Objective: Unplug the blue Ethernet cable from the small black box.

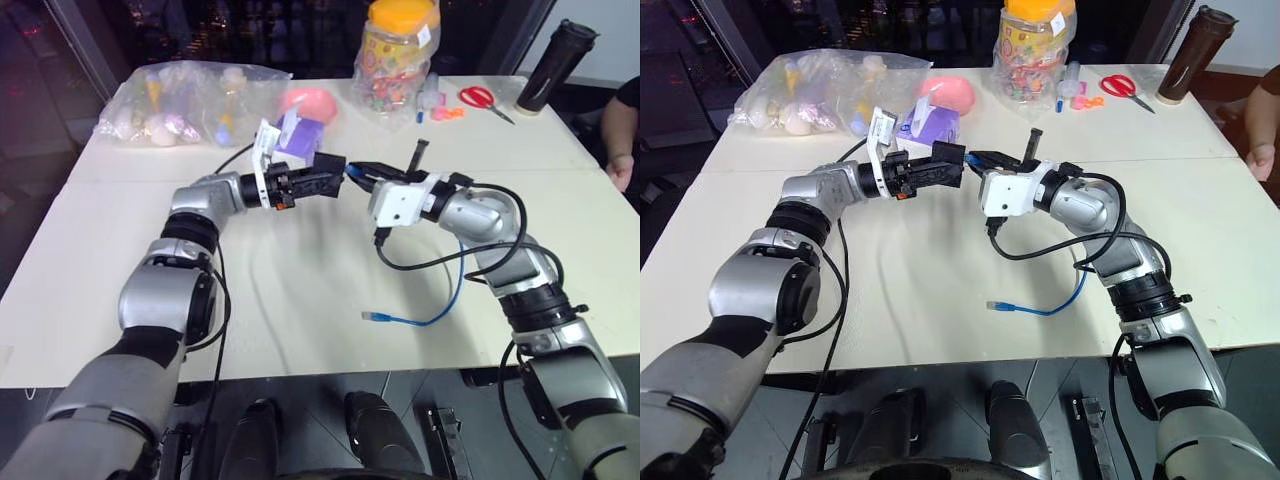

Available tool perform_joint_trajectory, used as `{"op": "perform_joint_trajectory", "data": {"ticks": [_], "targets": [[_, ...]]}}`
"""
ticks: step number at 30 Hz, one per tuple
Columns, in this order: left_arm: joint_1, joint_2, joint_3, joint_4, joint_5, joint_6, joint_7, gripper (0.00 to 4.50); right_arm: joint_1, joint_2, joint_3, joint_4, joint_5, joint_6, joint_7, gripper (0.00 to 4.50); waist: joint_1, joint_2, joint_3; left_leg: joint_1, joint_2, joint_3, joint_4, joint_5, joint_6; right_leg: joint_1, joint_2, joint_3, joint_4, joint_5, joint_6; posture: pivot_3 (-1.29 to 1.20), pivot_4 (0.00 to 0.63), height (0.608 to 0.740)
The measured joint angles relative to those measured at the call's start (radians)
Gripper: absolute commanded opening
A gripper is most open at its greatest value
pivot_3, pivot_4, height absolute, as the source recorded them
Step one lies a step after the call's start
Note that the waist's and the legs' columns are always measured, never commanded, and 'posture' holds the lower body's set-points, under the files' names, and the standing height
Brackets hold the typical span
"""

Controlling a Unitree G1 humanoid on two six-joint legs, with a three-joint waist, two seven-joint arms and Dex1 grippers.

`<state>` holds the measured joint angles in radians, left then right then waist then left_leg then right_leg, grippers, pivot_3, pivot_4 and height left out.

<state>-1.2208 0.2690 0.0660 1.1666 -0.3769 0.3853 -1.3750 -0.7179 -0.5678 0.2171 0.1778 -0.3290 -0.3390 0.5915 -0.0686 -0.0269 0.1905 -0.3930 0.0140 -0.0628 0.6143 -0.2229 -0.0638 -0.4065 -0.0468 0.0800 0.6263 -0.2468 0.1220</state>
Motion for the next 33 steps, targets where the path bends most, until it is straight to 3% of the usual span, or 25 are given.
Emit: {"op": "perform_joint_trajectory", "data": {"ticks": [2, 7, 14, 17, 21, 24, 26, 29, 33], "targets": [[-0.005, -0.008, 0.01, 0.005, 0.0, 0.0, -0.008, 0.54, 0.001, 0.0, -0.001, -0.002, 0.0, 0.014, -0.004, 0.0, 0.0, 0.0, 0.0, 0.0, 0.0, 0.0, 0.0, 0.0, 0.0, 0.0, 0.0, 0.0, 0.0, 0.0, 0.0, 0.0, 0.15, 0.739], [-0.008, -0.011, 0.03, 0.01, 0.0, 0.006, -0.012, 0.56, 0.002, 0.0, 0.0, -0.016, 0.0, 0.029, -0.011, 0.0, 0.0, 0.0, 0.0, 0.0, 0.0, 0.0, 0.0, 0.0, 0.0, 0.0, 0.0, 0.0, 0.0, 0.0, 0.0, 0.0, 0.15, 0.739], [-0.007, 0.023, 0.085, 0.009, -0.007, 0.063, -0.008, 0.56, 0.098, 0.001, -0.029, -0.108, 0.058, 0.136, 0.021, 3.42, 0.003, 0.0, 0.0, 0.0, 0.0, -0.001, 0.0, 0.0, 0.0, 0.0, 0.0, -0.001, 0.001, 0.0, 0.0, 0.0, 0.15, 0.739], [0.0, 0.039, 0.118, 0.009, -0.022, 0.099, -0.011, 0.56, 0.205, 0.019, -0.094, -0.186, 0.116, 0.264, 0.008, 3.42, 0.009, 0.0, 0.0, -0.001, 0.0, -0.001, 0.0, 0.0, 0.0, 0.0, 0.0, 0.0, 0.0, 0.0, 0.0, 0.0, 0.15, 0.739], [0.001, 0.047, 0.161, 0.008, -0.05, 0.165, -0.02, 0.56, 0.32, 0.184, -0.219, -0.369, 0.326, 0.526, -0.056, 3.42, 0.012, 0.0, 0.0, 0.0, 0.0, -0.001, 0.0, 0.0, 0.0, 0.0, 0.0, -0.001, 0.002, 0.0, 0.0, 0.0, 0.15, 0.739], [0.004, 0.032, 0.184, -0.024, -0.09, 0.271, -0.062, 0.56, 0.331, 0.464, -0.365, -0.52, 0.77, 0.809, -0.203, 3.42, 0.005, 0.0, 0.0, 0.0, 0.002, -0.004, 0.0, 0.0, 0.0, 0.0, 0.001, -0.002, 0.004, 0.0, -0.001, 0.0, 0.15, 0.739], [0.012, 0.0, 0.184, -0.088, -0.117, 0.336, -0.092, 0.56, 0.322, 0.554, -0.399, -0.578, 1.027, 0.943, -0.276, 3.42, 0.006, 0.0, 0.0, 0.0, 0.001, -0.004, 0.0, 0.0, 0.0, 0.001, 0.0, -0.003, 0.004, 0.0, -0.001, 0.0, 0.15, 0.739], [0.054, -0.023, 0.181, -0.175, -0.144, 0.401, -0.106, 0.56, 0.299, 0.569, -0.432, -0.59, 1.205, 1.026, -0.333, 3.42, 0.008, 0.0, 0.0, 0.001, 0.001, -0.004, 0.001, 0.0, 0.0, 0.002, 0.0, -0.003, 0.003, 0.0, -0.001, 0.0, 0.15, 0.739], [0.111, -0.037, 0.176, -0.286, -0.177, 0.478, -0.1, 0.56, 0.298, 0.573, -0.459, -0.587, 1.31, 1.048, -0.398, 3.42, 0.012, 0.0, 0.0, 0.0, 0.001, -0.004, 0.0, 0.0, 0.0, 0.001, 0.0, -0.003, 0.003, 0.0, -0.001, 0.0, 0.15, 0.739]]}}
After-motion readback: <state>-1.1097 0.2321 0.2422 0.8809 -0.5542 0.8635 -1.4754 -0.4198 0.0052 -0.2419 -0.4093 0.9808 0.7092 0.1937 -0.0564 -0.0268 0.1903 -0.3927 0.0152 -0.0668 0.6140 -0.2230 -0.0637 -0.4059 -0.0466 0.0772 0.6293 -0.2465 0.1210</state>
